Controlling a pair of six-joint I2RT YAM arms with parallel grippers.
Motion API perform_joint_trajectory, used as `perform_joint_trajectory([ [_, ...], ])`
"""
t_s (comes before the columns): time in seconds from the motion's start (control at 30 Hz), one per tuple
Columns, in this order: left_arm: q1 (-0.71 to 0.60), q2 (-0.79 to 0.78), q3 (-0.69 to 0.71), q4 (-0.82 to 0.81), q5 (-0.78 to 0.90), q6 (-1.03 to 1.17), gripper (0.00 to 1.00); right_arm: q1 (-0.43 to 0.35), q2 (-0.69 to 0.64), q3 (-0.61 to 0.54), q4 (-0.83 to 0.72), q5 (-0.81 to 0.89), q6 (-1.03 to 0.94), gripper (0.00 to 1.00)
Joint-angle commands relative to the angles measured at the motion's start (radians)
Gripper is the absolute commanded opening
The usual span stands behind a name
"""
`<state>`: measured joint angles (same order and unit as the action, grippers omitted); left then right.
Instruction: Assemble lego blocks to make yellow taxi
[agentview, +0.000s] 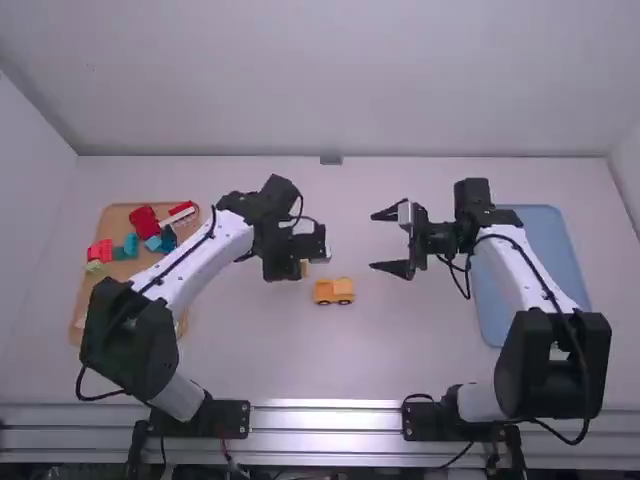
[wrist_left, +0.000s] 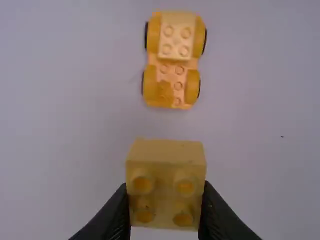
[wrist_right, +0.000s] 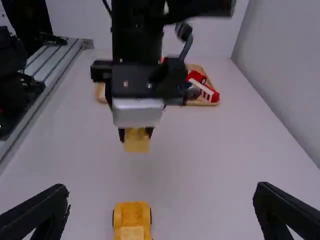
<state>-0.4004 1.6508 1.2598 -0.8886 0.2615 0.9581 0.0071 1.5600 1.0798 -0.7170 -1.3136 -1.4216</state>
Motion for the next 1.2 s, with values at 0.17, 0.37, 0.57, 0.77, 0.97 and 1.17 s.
perform_joint_trajectory([
  [0.17,-0.005,0.082,-0.169,0.112,-0.041,0.079,0.02,0.015,-0.018,-0.014,-0.002,-0.071,-0.024,0.99],
  [0.37,0.002,0.098,-0.249,0.230,-0.116,0.079,0.02,0.037,-0.023,-0.014,-0.002,-0.063,-0.024,0.99],
  [0.57,0.006,0.098,-0.335,0.414,-0.158,0.080,0.03,0.060,-0.023,-0.014,-0.001,-0.061,-0.023,0.99],
  [0.77,0.007,0.098,-0.372,0.462,-0.166,0.079,0.14,0.060,-0.023,-0.014,-0.002,-0.063,-0.019,0.99],
  [0.97,0.002,0.098,-0.372,0.509,-0.195,0.051,0.99,0.061,-0.023,-0.014,-0.002,-0.078,-0.019,0.99],
  [1.17,0.052,0.098,-0.372,0.549,-0.129,0.019,0.99,0.059,-0.023,-0.013,-0.002,-0.086,-0.019,0.99],
])
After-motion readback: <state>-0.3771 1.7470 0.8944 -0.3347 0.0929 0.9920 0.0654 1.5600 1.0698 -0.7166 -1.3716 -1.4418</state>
